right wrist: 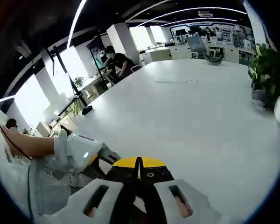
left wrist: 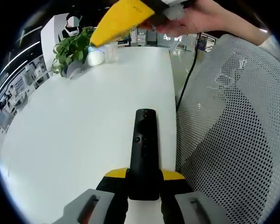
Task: Press the specified remote control buttons in sequence, fully releasing each button before pressing the next.
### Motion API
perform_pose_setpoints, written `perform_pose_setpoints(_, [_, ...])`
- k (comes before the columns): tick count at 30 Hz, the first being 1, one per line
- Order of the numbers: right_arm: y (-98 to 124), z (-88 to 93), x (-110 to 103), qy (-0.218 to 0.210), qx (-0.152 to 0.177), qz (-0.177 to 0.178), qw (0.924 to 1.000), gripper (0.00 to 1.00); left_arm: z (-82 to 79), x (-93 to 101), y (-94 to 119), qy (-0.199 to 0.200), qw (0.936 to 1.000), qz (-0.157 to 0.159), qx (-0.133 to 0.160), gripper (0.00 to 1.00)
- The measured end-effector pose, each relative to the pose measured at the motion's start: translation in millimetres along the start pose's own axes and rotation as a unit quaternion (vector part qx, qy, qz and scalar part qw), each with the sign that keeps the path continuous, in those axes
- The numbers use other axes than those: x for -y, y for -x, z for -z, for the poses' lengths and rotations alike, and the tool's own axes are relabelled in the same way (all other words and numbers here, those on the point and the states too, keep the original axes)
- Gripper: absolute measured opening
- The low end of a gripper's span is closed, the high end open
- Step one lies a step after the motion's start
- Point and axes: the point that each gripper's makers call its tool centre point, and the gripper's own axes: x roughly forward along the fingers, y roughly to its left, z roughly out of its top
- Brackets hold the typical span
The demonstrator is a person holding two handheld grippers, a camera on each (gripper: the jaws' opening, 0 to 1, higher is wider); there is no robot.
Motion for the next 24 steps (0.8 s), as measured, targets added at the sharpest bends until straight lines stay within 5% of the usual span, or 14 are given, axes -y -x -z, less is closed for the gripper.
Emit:
perform_pose_setpoints(5, [37, -29.5, 10, 0.012, 0.081, 0.04, 0.9958, 0.0, -0.4, -0.3, 0, -0.001, 1.0, 0.0, 0.001, 0.25])
perform_pose_setpoints(10, [69, -38.5, 31, 0.05, 0.115, 0.116, 0.9853, 0.0, -1.2, -0.3, -1, 0.0, 1.0, 0.0, 0.004, 0.25])
perform_pose_setpoints(14, [83, -41.9, 30, 0.019, 0.15, 0.115, 0.9819, 0.01, -2.2, -1.0, -2, 0.0, 1.0, 0.0, 0.005, 0.25])
perform_pose_setpoints(24, [90, -39.8, 35, 0.037, 0.174, 0.163, 0.9705, 0.28, -1.9, -0.9, -2, -0.002, 1.0, 0.0, 0.001, 0.25])
